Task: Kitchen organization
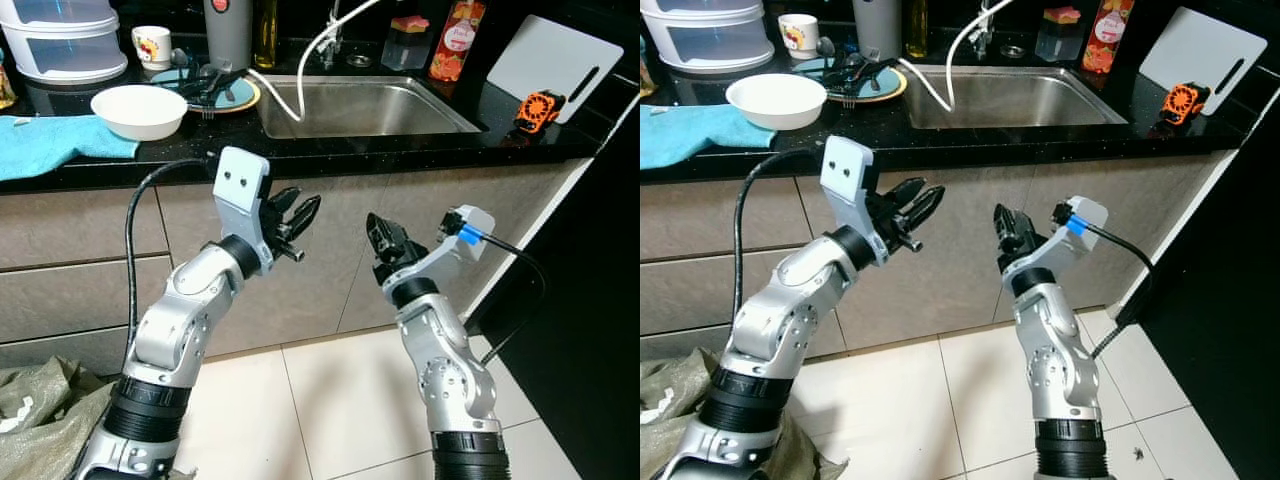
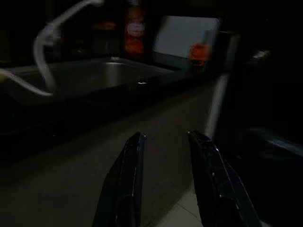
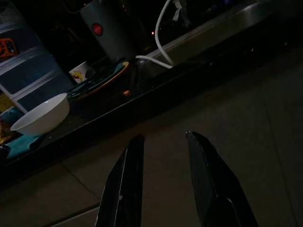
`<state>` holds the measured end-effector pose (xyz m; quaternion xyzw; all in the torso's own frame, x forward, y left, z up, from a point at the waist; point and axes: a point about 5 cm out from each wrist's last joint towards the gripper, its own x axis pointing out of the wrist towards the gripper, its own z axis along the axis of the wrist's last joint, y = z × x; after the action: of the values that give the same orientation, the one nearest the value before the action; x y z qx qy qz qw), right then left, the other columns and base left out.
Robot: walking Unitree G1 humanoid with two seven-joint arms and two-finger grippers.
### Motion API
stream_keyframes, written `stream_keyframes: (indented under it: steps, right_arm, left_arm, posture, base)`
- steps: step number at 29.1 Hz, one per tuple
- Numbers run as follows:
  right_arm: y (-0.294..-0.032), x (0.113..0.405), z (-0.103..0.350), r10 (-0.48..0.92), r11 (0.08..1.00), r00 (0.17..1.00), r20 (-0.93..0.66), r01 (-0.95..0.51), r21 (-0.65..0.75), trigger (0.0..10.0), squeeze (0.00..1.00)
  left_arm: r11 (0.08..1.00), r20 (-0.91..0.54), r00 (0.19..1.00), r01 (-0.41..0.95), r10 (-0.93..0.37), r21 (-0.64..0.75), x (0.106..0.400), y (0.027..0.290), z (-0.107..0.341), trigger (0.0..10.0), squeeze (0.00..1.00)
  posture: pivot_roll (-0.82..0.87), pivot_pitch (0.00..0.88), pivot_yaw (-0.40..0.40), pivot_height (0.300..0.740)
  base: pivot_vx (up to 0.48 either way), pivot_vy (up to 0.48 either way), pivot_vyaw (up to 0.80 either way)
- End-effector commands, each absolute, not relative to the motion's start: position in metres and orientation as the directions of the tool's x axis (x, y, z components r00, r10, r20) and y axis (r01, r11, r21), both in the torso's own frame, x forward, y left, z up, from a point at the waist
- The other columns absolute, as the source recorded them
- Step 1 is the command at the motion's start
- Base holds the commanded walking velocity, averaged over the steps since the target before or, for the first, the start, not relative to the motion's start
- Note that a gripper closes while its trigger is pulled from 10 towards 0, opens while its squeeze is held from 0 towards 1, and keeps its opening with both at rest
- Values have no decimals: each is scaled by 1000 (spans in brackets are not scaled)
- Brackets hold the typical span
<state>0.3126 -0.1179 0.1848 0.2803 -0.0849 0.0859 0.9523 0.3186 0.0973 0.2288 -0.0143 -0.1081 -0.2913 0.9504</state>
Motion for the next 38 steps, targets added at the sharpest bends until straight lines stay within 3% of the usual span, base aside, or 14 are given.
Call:
stream_keyframes:
  steps: [1, 4, 9, 15, 20, 27, 32, 35, 38]
  right_arm:
    - [-122, 312, 191, 92, 842, 967, 236, -202, 500, 10000, 0]
    - [-126, 313, 196, 78, 848, 964, 254, -198, 492, 10000, 0]
    - [-129, 314, 203, 51, 848, 959, 278, -188, 496, 10000, 0]
    - [-122, 314, 223, 95, 911, 923, 373, -231, 341, 10000, 0]
    - [-126, 311, 237, 44, 957, 893, 447, -167, 238, 10000, 0]
    - [-130, 311, 245, -6, 974, 877, 481, -103, 200, 10000, 0]
    - [-133, 313, 249, -57, 969, 870, 490, -69, 235, 10000, 0]
    - [-131, 313, 252, -41, 968, 865, 500, -89, 234, 10000, 0]
    - [-128, 313, 253, -28, 969, 861, 508, -102, 227, 10000, 0]
  left_arm:
    - [855, 211, 831, 516, -515, 53, 323, 100, 228, 10000, 0]
    - [902, 234, 872, 420, -431, 95, 327, 104, 232, 10000, 0]
    - [918, 255, 882, 377, -397, 124, 328, 108, 236, 10000, 0]
    - [947, 358, 882, 246, -307, 205, 331, 113, 253, 10000, 0]
    - [955, 408, 875, 169, -260, 245, 331, 115, 261, 10000, 0]
    - [962, 448, 859, 162, -247, 220, 327, 111, 269, 10000, 0]
    - [972, 440, 867, 206, -235, 114, 325, 102, 272, 10000, 0]
    - [951, 509, 816, 151, -274, 270, 319, 93, 281, 10000, 0]
    - [952, 516, 814, 138, -266, 273, 318, 92, 283, 10000, 0]
  posture:
    - [257, 9, -81, 740]
    - [258, 9, -78, 740]
    - [254, 8, -77, 740]
    - [256, 3, -69, 740]
    - [258, 0, -71, 740]
    - [255, 0, -69, 740]
    - [253, 0, -77, 740]
    - [255, 0, -85, 740]
    - [253, 0, -82, 740]
  base:
    - [0, 0, 0]
    - [0, 0, 0]
    - [0, 0, 0]
    - [0, 0, 0]
    - [0, 0, 0]
    - [0, 0, 0]
    - [0, 0, 0]
    - [0, 0, 0]
    - [0, 0, 0]
